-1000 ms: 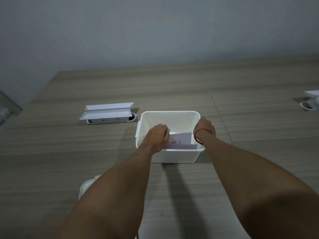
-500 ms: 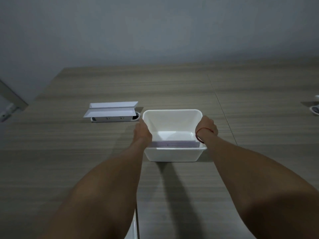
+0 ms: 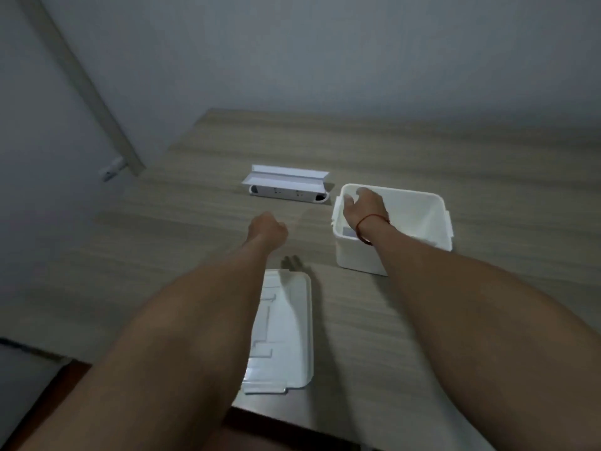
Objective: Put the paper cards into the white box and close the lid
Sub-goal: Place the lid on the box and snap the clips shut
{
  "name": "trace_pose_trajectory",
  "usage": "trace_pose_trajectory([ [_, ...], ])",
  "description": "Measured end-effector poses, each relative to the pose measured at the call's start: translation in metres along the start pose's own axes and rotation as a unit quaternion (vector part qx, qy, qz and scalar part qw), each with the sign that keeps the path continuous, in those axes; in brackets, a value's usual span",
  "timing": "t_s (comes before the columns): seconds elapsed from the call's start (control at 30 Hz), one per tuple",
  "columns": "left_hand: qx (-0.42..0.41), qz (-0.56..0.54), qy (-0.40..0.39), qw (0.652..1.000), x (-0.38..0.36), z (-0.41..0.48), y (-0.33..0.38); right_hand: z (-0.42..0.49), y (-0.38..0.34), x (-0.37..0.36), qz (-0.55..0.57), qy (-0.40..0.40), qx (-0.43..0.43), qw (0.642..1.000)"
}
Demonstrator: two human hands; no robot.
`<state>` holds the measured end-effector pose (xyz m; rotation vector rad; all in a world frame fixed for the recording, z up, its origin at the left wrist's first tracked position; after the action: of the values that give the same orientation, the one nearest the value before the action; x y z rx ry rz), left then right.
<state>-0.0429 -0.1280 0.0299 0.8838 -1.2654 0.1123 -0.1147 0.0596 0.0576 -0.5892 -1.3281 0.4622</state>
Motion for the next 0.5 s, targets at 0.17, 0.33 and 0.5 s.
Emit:
trace_pose_trajectory([
  [0.17,0.058,0.051,-0.007,0.997,0.016,-0.028,-0.089,-0.068,-0.027,-0.046,0.021,-0.034,0.042,0.998],
  [0.33,0.131,0.039,-0.045,0.990,-0.008,-0.057,-0.147,-0.119,0.009,-0.098,-0.045,-0.122,-0.037,0.991],
  [0.5,0.165,0.033,-0.076,0.983,-0.040,-0.080,-0.179,-0.161,0.061,-0.134,-0.125,-0.159,-0.105,0.974],
])
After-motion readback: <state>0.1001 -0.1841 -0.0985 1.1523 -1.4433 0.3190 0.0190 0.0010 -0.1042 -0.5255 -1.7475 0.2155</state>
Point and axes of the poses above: each hand's wrist, its own z-axis towards the middle knuckle, its own x-axis out of the back of the hand, y = z × x, the point moved 3 cm from there along z, towards the middle knuckle, and after that the axes turned 15 degrees about y, right-handed, at the moved point
